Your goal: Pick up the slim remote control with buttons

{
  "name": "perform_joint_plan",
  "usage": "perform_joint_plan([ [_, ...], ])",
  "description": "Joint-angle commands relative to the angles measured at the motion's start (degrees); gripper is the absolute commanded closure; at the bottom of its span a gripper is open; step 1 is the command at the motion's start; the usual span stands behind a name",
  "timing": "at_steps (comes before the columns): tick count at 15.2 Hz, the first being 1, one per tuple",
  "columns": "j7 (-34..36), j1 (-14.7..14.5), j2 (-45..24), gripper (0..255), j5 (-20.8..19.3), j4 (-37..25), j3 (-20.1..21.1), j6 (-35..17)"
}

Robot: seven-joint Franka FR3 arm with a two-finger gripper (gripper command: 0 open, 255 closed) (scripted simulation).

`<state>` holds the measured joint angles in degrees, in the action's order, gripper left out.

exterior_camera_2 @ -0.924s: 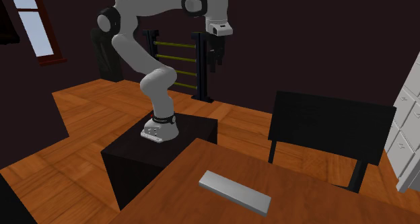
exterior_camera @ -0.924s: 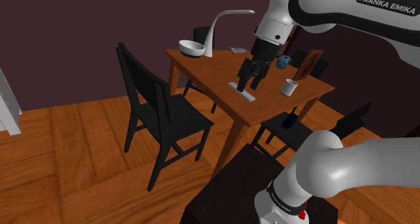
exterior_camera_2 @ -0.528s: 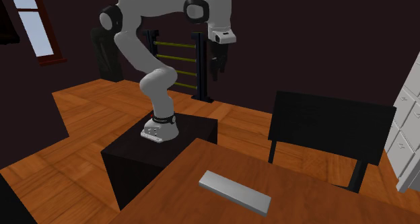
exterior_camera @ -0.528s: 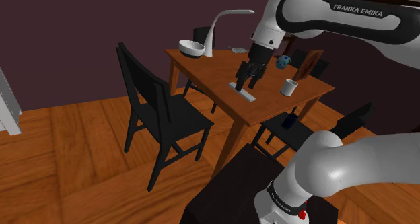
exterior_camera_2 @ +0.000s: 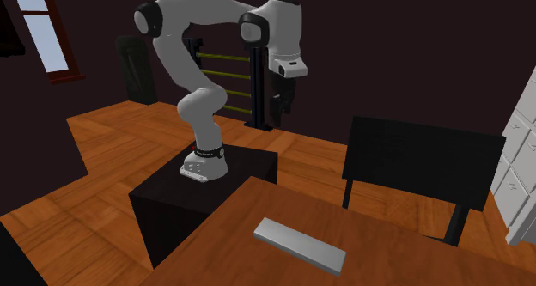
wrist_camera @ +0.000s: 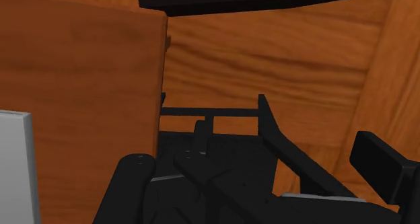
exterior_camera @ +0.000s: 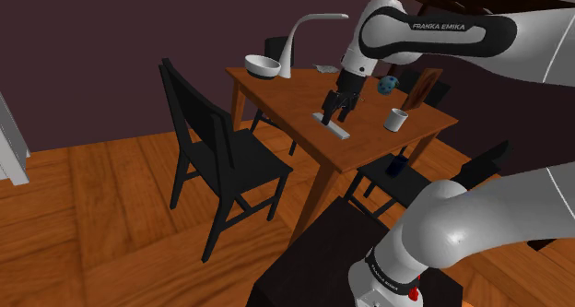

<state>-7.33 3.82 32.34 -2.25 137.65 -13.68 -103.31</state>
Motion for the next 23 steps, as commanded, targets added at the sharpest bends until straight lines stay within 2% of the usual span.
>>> perform_joint_plan([
  [1,-1.9,0.5,-3.5,0,-0.8,-1.4,-1.9,-2.2],
  [6,-6.7,1.7,-11.9,0,-1.6,-5.0,-6.2,-7.2],
  [11,-11.9,2.7,-21.2,0,-0.5,-10.2,-10.3,-11.5],
  [17,-18.8,4.6,-33.4,0,3.6,-18.5,-14.0,-15.0],
  [23,-25.6,8.6,-46.3,0,9.5,-29.2,-15.6,-16.2],
])
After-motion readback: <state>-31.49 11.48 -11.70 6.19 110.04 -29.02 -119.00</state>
